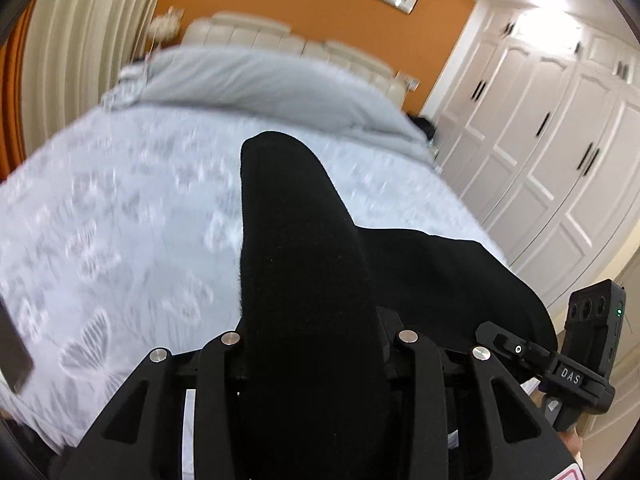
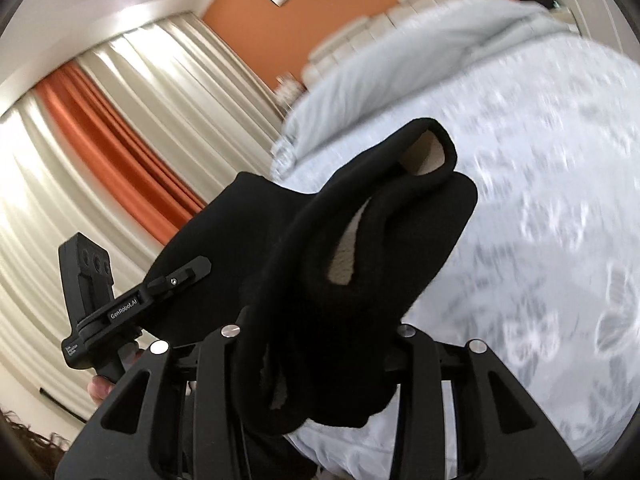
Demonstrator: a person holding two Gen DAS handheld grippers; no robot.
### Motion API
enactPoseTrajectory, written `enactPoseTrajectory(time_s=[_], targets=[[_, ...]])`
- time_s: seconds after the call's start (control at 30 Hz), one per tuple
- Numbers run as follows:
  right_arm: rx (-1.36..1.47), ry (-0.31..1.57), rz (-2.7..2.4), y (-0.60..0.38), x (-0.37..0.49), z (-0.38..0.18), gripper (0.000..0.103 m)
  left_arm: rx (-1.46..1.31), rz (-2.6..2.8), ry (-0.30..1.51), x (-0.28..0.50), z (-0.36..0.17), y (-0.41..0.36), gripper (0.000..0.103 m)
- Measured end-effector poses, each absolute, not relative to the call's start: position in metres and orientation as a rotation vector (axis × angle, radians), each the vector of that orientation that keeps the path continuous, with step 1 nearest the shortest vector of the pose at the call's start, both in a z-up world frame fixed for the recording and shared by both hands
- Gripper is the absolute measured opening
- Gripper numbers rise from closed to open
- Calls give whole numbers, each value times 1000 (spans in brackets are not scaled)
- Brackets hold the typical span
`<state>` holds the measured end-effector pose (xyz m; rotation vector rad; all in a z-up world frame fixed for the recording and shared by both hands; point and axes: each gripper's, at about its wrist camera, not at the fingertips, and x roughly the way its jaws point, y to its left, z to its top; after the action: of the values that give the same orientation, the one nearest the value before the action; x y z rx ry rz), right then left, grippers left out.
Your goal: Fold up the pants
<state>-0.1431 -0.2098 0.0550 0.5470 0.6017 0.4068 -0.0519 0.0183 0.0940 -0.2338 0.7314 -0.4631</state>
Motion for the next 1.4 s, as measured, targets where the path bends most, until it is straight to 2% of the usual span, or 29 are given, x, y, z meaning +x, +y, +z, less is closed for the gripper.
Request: enactPoseTrajectory(time_s=[0.23,0.37,0.6,1.07,1.4], targets=[[465,478,424,-212,-106,123,35,-189,-454,578,-38,164,8,34],[442,442,412,-217,-71,146,35,-176,-436,529,-12,186,2,34],[458,445,404,-235,20,142,35,-110,-374,492,57,192,-21,35],[529,539,389,-271,197,45,35,-77,-322,513,234,105,-40,35],[557,734,359,-282,262,-78,36,-113,-317,662,315,-14,-41,37]])
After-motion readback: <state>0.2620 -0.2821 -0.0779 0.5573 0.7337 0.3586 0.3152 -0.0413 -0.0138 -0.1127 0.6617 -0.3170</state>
